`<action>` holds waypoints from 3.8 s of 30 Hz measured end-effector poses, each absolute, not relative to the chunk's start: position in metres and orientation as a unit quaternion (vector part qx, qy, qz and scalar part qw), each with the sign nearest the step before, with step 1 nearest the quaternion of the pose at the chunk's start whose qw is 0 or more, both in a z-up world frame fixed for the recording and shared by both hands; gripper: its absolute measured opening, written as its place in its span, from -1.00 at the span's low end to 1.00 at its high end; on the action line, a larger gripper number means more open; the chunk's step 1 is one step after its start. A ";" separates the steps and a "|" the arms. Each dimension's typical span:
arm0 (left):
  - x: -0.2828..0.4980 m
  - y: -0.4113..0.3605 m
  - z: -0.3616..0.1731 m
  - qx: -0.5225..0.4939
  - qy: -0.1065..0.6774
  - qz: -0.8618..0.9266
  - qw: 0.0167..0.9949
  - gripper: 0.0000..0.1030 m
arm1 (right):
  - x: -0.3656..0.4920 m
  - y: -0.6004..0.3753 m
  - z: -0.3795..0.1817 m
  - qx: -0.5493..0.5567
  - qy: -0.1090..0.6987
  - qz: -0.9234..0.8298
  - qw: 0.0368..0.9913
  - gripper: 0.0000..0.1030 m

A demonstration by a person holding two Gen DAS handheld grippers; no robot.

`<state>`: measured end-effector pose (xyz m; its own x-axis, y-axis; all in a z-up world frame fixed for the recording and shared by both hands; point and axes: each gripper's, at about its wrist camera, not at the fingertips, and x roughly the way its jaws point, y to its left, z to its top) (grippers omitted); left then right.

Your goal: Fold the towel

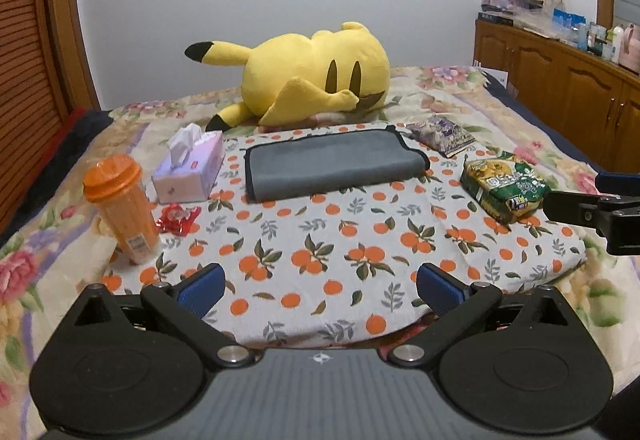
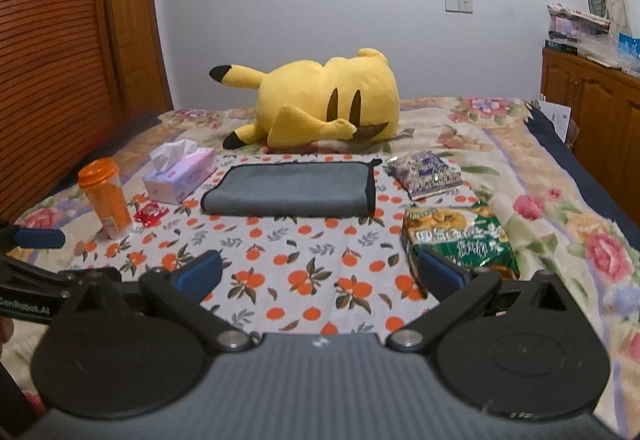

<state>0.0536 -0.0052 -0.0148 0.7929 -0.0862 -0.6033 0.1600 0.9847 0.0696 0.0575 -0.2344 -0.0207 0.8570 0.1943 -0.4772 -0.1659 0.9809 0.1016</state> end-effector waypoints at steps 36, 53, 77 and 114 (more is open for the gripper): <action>0.032 0.000 -0.031 0.035 0.304 -0.056 0.950 1.00 | 0.042 -0.235 -0.048 0.015 0.269 0.072 0.960 1.00; 0.022 0.004 -0.018 0.036 0.251 -0.046 0.966 1.00 | 0.034 -0.235 -0.040 0.014 0.229 0.068 0.971 1.00; 0.009 0.004 -0.007 0.044 0.197 -0.039 0.979 1.00 | 0.023 -0.241 -0.033 0.026 0.183 0.060 0.981 1.00; 0.010 0.010 -0.005 0.039 0.179 -0.033 0.982 1.00 | 0.017 -0.247 -0.029 0.033 0.154 0.051 0.986 1.00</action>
